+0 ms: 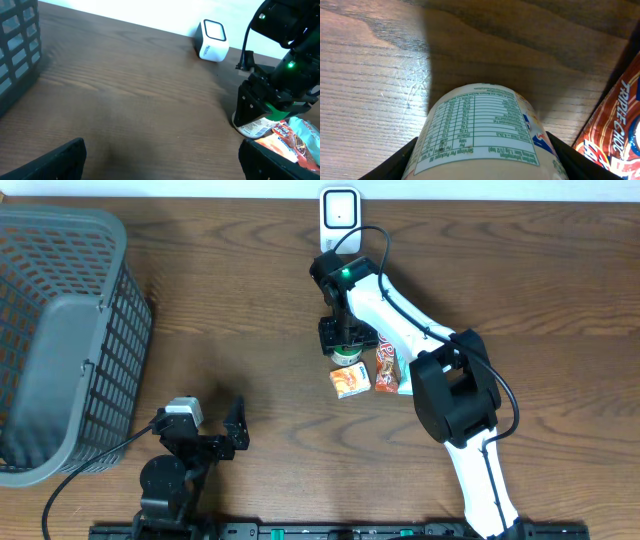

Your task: Scan the item barcode

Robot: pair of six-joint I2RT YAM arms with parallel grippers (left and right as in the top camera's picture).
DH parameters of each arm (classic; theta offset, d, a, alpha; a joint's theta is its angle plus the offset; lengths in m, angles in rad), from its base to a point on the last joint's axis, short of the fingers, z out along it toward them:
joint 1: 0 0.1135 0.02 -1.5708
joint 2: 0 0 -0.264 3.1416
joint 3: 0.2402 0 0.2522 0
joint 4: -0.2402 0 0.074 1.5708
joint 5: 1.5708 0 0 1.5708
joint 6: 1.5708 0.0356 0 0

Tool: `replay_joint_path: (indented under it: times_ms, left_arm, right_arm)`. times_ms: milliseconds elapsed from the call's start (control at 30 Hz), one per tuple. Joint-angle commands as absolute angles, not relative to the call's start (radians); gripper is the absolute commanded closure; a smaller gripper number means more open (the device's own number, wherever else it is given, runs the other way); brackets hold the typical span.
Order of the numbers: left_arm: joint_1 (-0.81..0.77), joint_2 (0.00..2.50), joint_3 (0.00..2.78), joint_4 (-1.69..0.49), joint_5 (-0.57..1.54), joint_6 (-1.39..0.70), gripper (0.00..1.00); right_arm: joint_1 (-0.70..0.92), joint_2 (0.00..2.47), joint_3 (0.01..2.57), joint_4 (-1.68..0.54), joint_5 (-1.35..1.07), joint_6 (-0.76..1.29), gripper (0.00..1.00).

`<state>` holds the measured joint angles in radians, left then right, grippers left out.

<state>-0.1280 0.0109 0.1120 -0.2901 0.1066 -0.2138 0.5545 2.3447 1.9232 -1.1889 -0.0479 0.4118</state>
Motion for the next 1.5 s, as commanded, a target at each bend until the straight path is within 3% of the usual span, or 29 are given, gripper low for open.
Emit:
replay_joint_path:
  times_ms: [0,433,933,1233,1467]
  left_arm:
    - [-0.125,0.004,0.099,-0.322,0.120,-0.223,0.02]
    - [-0.125,0.004,0.099,-0.322,0.120,-0.223,0.02]
    - [-0.125,0.004,0.099,-0.322,0.120,-0.223,0.02]
    - [-0.125,0.004,0.099,-0.322,0.120,-0.223,0.02]
    - [-0.125,0.004,0.099,-0.322,0.120,-0.223,0.02]
  right_arm:
    - [0.550,2.357,1.903,-1.206,-0.036,0.402,0.44]
    - [0.551,2.331,1.929,-1.229,-0.068,0.403,0.52]
    - [0.554,2.106,1.938,-1.149,-0.074,0.403,0.60]
    - [0.554,1.976,1.938,-1.098,0.103,0.403,0.67]
    - [0.551,1.954,1.938,-1.026,0.191,0.384,0.67]
